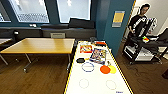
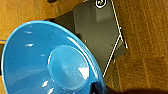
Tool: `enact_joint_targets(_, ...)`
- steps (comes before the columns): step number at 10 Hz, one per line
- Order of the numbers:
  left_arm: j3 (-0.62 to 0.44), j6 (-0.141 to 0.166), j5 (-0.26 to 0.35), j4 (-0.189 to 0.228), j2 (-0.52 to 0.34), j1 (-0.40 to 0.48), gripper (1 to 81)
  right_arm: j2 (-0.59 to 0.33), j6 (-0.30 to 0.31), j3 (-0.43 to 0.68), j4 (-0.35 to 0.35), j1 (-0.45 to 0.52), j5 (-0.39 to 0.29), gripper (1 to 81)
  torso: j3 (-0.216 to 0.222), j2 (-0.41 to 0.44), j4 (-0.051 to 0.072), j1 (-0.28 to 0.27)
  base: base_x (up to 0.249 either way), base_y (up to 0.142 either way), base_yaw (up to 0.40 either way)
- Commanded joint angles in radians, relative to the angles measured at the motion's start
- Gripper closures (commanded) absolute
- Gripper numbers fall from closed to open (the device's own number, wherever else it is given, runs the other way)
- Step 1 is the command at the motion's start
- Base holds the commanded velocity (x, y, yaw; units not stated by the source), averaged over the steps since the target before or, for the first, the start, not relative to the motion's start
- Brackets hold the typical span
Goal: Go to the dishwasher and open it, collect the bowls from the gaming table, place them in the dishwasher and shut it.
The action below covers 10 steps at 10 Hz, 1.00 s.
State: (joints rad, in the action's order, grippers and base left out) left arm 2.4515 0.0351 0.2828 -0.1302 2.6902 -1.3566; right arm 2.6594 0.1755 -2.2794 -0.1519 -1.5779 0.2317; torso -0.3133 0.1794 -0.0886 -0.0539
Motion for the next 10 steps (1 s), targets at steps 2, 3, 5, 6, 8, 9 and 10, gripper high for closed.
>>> enact_joint_targets(2, 0.069, -0.173, 0.036, -0.223, 0.002, 0.032, 81.1, -0.02, -0.004, 0.005, -0.015, 0.011, -0.057, 81.1, 0.102, 0.0, 0.0, 0.0, 0.0, 0.0, 0.0)
enact_joint_targets(3, 0.069, -0.173, 0.036, -0.21, 0.005, 0.032, 81.1, -0.02, -0.004, 0.005, -0.015, 0.011, -0.057, 81.1, 0.099, 0.001, 0.0, 0.0, 0.0, 0.0, 0.0)
enact_joint_targets(5, 0.07, -0.202, 0.023, -0.19, 0.016, 0.029, 81.1, -0.01, -0.004, -0.006, -0.017, 0.011, -0.057, 81.1, 0.095, 0.002, 0.0, 0.002, 0.0, 0.0, 0.0)
enact_joint_targets(6, 0.073, -0.214, 0.0, -0.174, 0.027, 0.026, 81.1, 0.0, -0.004, -0.023, -0.015, 0.009, -0.057, 81.1, 0.103, 0.002, 0.0, 0.002, 0.0, 0.0, 0.0)
enact_joint_targets(8, 0.081, -0.225, -0.115, -0.137, 0.048, 0.006, 81.1, 0.03, -0.004, -0.073, -0.017, 0.006, -0.069, 81.1, 0.103, 0.002, 0.0, 0.002, 0.0, 0.0, 0.0)
enact_joint_targets(9, 0.096, -0.235, -0.137, -0.131, 0.057, -0.002, 81.1, 0.047, -0.005, -0.098, -0.015, 0.006, -0.084, 81.1, 0.103, 0.002, 0.0, 0.003, 0.0, 0.0, 0.0)
enact_joint_targets(10, 0.121, -0.239, -0.137, -0.124, 0.076, -0.005, 81.1, 0.07, -0.018, -0.133, -0.017, 0.006, -0.094, 81.1, 0.103, 0.002, 0.0, 0.003, 0.0, 0.0, 0.0)
